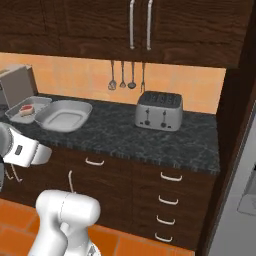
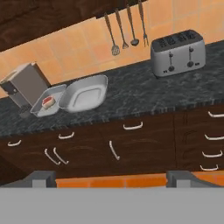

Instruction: Place one avocado and one steak in each tupperware on the nearby counter, to pack two identical lunches.

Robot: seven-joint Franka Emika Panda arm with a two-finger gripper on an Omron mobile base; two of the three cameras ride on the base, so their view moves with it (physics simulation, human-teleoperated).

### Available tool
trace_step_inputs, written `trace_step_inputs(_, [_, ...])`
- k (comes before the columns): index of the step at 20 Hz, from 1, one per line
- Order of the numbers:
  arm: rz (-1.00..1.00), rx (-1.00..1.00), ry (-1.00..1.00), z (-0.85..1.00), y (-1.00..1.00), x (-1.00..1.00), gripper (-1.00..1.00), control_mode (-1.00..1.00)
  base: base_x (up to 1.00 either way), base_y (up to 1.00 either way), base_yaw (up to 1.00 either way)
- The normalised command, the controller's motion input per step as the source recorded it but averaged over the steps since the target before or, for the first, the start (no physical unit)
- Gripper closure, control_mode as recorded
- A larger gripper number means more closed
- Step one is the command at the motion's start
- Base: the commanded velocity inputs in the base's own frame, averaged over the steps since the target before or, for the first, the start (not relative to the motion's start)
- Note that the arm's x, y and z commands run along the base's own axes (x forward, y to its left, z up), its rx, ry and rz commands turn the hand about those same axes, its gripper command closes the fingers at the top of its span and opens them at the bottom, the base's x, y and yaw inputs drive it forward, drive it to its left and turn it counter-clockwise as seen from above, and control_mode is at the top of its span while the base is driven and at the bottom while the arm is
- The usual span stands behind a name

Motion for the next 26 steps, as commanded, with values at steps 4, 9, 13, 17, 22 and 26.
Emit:
trace_step_inputs(4, [0.00, 0.00, 0.00, 0.00, 0.00, 0.00, -1.00, 1.00, -0.28, -0.97, 0.00])
trace_step_inputs(9, [0.00, 0.00, 0.00, 0.00, 0.00, 0.00, -1.00, 1.00, -0.20, -0.83, 0.01])
trace_step_inputs(13, [0.00, 0.00, 0.00, 0.00, 0.00, 0.00, -1.00, 1.00, -0.17, -0.77, 0.02])
trace_step_inputs(17, [0.00, 0.00, 0.00, 0.00, 0.00, 0.00, -1.00, 1.00, -0.16, -0.73, 0.02])
trace_step_inputs(22, [0.00, 0.00, 0.00, 0.00, 0.00, 0.00, -1.00, 1.00, -0.12, -0.63, 0.01])
trace_step_inputs(26, [0.00, 0.00, 0.00, 0.00, 0.00, 0.00, -1.00, 1.00, -0.12, -0.58, 0.00])
